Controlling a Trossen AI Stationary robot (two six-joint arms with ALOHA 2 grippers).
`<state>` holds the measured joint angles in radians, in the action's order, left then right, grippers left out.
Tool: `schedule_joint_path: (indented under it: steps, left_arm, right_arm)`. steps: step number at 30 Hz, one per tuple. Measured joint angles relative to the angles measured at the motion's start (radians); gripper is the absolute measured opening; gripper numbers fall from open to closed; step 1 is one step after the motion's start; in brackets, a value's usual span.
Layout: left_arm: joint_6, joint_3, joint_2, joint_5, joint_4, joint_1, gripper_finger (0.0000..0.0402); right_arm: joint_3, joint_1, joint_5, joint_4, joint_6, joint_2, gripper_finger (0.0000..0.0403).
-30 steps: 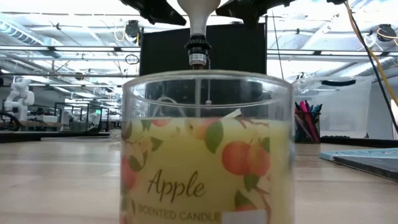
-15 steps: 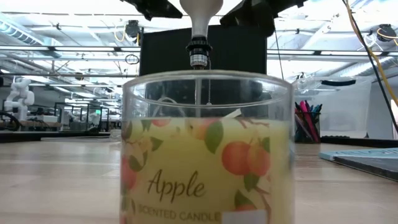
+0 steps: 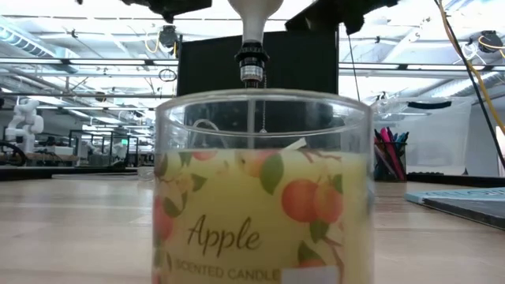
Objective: Screw lightbulb
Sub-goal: Insert the lightbulb into the lamp
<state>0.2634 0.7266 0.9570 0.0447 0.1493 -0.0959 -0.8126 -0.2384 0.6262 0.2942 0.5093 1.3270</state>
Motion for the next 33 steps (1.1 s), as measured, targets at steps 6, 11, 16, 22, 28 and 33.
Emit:
schedule_joint_path:
  steps: [6,11,16,22,28,33]
  left_arm:
    - [-0.031,-0.135,-0.106,0.005,0.123,0.008,0.0000]
    - [-0.046,-0.126,-0.056,-0.073,0.186,0.014,0.0000]
    - [-0.049,-0.099,0.017,-0.138,0.243,0.014,0.0000]
    - [-0.039,-0.062,0.052,-0.173,0.253,0.014,0.0000]
    - [-0.037,-0.049,0.051,-0.187,0.253,0.014,0.0000]
    - [-0.049,-0.049,0.058,-0.186,0.258,0.013,0.0000]
  right_arm:
    - [0.141,0.023,-0.001,0.181,0.038,-0.118,0.0000]
    - [0.146,0.075,-0.010,0.246,0.108,-0.115,0.0000]
    - [0.103,0.114,-0.074,0.257,0.123,-0.106,0.0000]
    - [0.061,0.122,-0.076,0.253,0.181,-0.106,0.0000]
    - [0.043,0.122,-0.114,0.237,0.199,-0.106,0.0000]
    - [0.043,0.122,-0.137,0.226,0.175,-0.106,0.0000]
